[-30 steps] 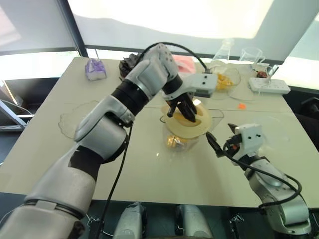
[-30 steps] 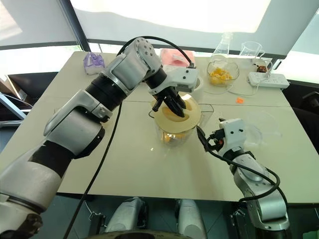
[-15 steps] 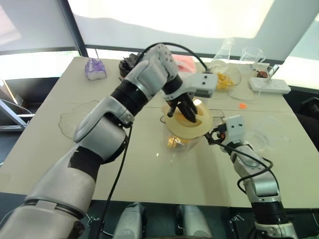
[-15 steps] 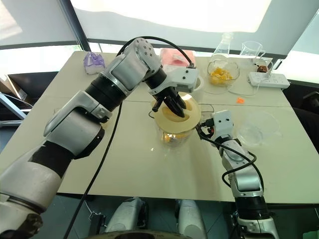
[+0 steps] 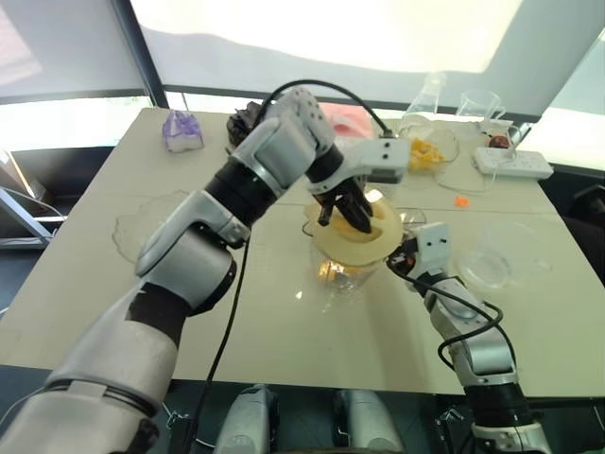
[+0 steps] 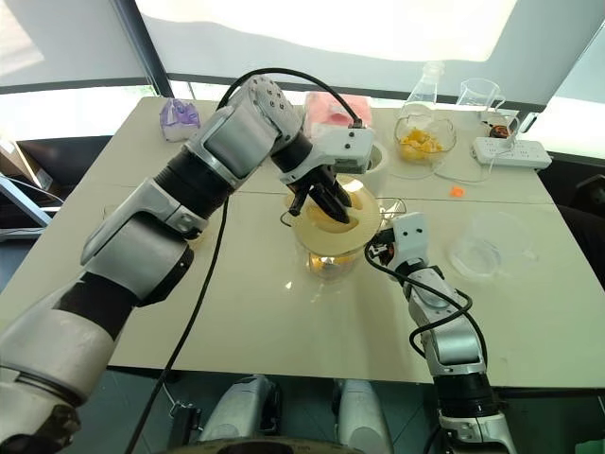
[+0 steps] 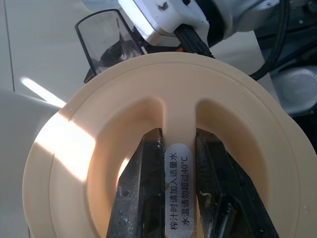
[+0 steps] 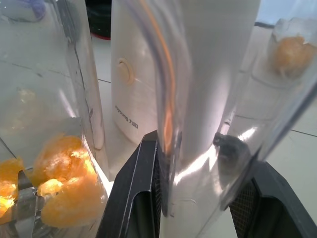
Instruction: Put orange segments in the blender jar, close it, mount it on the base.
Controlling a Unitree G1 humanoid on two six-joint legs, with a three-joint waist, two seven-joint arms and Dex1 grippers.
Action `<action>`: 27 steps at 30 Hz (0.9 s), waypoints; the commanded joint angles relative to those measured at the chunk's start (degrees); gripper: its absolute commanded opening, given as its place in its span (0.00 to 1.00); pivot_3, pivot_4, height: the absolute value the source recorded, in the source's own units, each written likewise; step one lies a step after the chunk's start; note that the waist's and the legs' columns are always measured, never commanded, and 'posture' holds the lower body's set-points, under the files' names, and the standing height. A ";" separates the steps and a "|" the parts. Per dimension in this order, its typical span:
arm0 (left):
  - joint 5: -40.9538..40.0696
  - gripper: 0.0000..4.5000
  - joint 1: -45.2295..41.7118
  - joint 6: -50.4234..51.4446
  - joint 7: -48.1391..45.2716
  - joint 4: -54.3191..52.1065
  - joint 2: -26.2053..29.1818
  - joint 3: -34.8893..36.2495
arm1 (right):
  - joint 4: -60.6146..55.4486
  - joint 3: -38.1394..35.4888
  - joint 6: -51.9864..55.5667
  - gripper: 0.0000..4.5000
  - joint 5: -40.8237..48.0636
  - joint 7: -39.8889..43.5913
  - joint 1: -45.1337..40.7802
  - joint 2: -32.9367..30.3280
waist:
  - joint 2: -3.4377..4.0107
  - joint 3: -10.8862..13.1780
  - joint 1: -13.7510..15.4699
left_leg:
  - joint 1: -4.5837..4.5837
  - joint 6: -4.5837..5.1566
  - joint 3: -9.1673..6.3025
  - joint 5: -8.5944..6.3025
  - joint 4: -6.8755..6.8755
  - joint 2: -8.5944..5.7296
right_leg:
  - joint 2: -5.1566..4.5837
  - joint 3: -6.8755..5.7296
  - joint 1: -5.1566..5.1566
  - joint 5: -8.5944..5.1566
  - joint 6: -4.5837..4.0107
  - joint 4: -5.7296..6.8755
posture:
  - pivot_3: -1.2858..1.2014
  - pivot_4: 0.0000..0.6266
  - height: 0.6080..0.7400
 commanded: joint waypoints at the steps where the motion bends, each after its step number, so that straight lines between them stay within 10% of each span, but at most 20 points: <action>1: -0.70 0.05 5.95 9.76 0.40 -2.54 -3.07 -4.81 | -0.73 -2.68 1.42 0.37 -4.00 -4.94 -1.20 -0.26 | 0.11 -0.08 0.01 | 0.01 0.00 0.00 0.00 0.00 0.00 | 0.00 0.00 0.01 0.00 0.00 0.00 | 0.52 0.24 1.00; 17: 0.13 0.05 8.84 23.71 23.49 5.93 -11.99 5.81 | -6.64 -1.25 5.79 0.37 -6.85 -8.54 -1.10 -0.55 | 0.73 -0.62 0.48 | 1.04 -0.02 -0.81 -0.01 0.10 -0.47 | -0.18 0.10 1.38 -0.38 0.58 -0.42 | 0.52 0.24 1.00; 27: 1.35 0.05 12.38 12.52 17.11 -0.39 -6.99 -0.39 | -7.90 -1.37 7.06 0.37 -7.96 -7.76 -0.08 0.31 | 0.85 -0.85 -0.13 | 1.04 -0.05 -1.16 -0.03 -0.09 -0.56 | -0.49 0.08 1.69 -0.36 0.57 -0.93 | 0.52 0.24 1.00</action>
